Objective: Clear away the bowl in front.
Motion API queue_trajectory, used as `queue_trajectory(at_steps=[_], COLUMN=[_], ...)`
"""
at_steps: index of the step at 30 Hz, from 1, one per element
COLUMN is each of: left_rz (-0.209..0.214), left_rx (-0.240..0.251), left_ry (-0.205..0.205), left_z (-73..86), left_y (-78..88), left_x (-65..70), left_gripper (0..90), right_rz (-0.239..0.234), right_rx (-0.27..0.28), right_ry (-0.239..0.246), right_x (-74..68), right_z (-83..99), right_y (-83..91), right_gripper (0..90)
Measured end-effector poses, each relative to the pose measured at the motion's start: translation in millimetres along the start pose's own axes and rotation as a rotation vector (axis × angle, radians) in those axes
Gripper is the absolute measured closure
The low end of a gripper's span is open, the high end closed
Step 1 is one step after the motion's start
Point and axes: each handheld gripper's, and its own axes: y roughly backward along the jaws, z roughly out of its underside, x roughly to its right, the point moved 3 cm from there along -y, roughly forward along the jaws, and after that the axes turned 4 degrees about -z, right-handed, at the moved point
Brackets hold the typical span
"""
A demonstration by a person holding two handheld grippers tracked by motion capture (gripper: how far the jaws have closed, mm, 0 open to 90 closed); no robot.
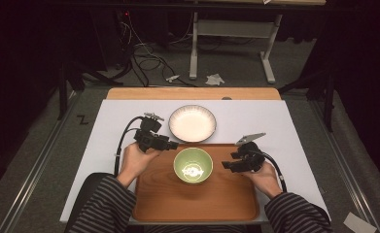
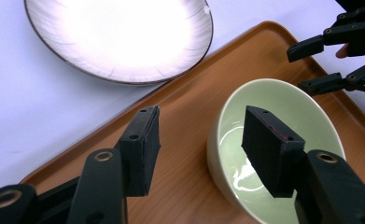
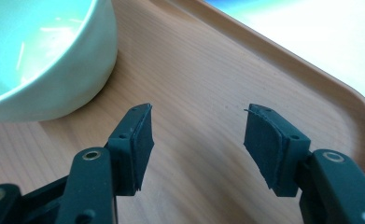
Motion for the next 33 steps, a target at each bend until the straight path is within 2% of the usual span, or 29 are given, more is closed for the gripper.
queue_trajectory(at_steps=[6,9,14,17,21,23,27,30,33], left_rz=[-0.029,-0.04,-0.052,-0.06,-0.082,-0.089,-0.126,-0.13,-0.155], left_rx=[0.007,0.021,0.025,0.038,0.024,0.025,0.035,0.033,0.024], left_ry=[0.009,0.028,0.024,0.036,0.016,0.031,-0.013,-0.017,-0.036], left_z=[0.6,0.1,0.5,1.2,4.9,5.8,9.5,12.7,17.1], left_y=[1.9,1.5,2.2,-0.1,-4.4,-7.4,-12.0,-13.9,-17.3], left_x=[-12.9,-17.8,-22.9,-25.7,-31.1,-33.8,-39.9,-41.0,-43.6], left_gripper=[46.2,46.0,45.9,46.0,46.0,46.0,46.2,46.2,46.2], right_rz=[-0.004,-0.003,-0.005,-0.005,-0.003,-0.008,-0.009,-0.009,-0.01], right_rx=[-0.006,-0.004,-0.006,-0.006,-0.003,-0.008,-0.008,-0.006,-0.009], right_ry=[0.005,0.007,0.004,0.005,0.004,-0.001,0.004,0.007,0.006], right_x=[0.7,0.8,0.7,0.6,0.3,0.2,0.0,-0.5,-0.7], right_z=[0.3,0.1,0.2,0.2,0.2,0.4,0.2,0.1,0.1], right_y=[-1.0,-0.7,-1.1,-1.2,-1.0,-1.3,-1.5,-1.2,-1.4], right_gripper=[43.4,43.3,43.3,43.4,43.4,43.4,43.4,43.4,43.4])
